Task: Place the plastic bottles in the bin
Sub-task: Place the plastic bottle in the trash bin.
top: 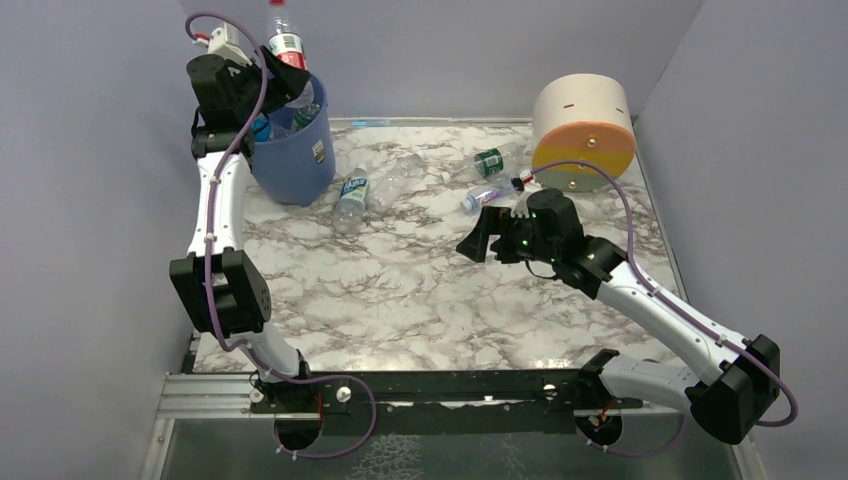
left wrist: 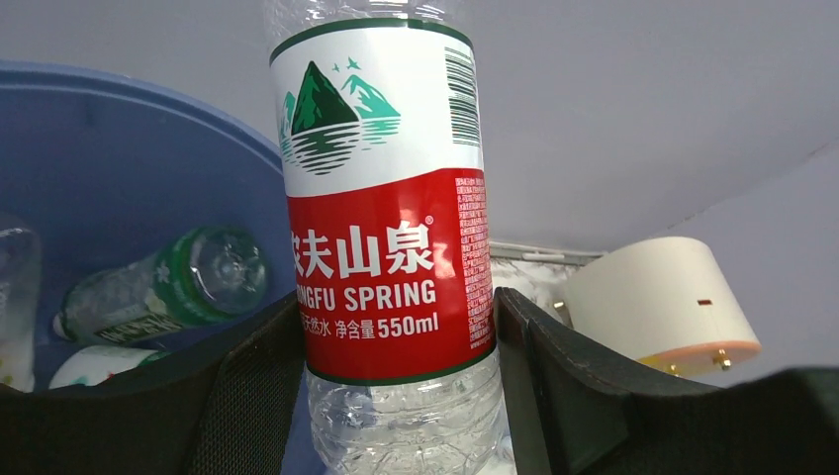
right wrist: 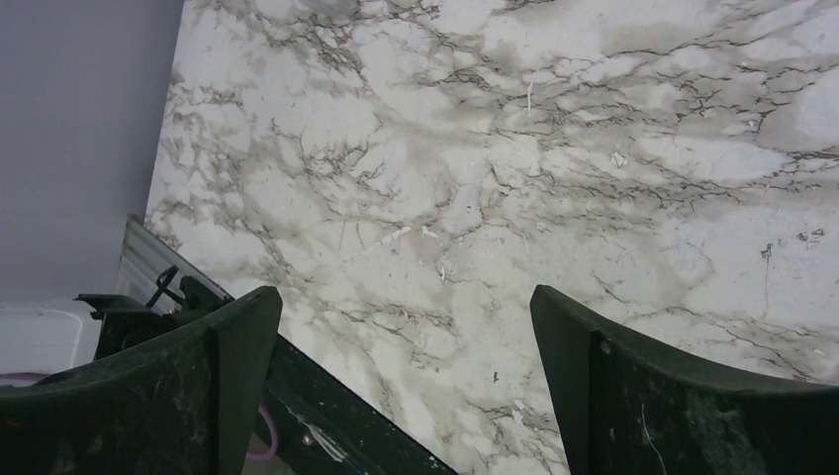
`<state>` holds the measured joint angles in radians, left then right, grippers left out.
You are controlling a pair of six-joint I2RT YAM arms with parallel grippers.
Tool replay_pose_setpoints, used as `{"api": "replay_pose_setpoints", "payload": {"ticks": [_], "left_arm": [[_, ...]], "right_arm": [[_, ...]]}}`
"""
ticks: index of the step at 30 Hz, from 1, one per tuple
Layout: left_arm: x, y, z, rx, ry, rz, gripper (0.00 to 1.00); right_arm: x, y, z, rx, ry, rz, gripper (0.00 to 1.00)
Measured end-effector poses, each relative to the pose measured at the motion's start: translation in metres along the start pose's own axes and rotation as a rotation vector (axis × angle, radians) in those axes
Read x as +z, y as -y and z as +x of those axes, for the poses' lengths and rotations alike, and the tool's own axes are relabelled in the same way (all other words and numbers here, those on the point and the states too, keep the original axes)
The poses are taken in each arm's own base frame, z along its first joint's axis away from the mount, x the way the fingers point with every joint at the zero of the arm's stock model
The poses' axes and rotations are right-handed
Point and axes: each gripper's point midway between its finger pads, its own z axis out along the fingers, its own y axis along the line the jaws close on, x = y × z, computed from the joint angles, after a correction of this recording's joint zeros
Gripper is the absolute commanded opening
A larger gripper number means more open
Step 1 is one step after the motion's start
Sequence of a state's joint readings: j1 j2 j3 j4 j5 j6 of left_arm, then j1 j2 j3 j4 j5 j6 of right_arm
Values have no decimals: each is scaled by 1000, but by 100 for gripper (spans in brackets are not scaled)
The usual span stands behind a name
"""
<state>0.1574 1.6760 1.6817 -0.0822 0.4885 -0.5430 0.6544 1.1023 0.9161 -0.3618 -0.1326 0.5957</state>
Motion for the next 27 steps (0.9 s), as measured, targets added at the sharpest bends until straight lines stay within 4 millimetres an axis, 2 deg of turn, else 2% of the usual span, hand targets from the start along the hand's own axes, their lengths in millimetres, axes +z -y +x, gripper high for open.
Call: {"api": "replay_pose_setpoints", "payload": {"ticks": [6, 9, 15, 27], "left_arm": [[6, -26, -18, -7, 28, -17, 68], [11, -42, -12, -24, 12, -33, 68], [16, -59, 0, -47, -10, -54, 69], [14, -73, 14, -75, -33, -78, 86]], "right_arm": [[0, -2, 2, 6, -8, -11, 100], [0, -2, 2, 6, -11, -13, 100], [2, -1, 4, 7, -19, -10, 100], [5, 0, 6, 9, -30, -7, 99]]}}
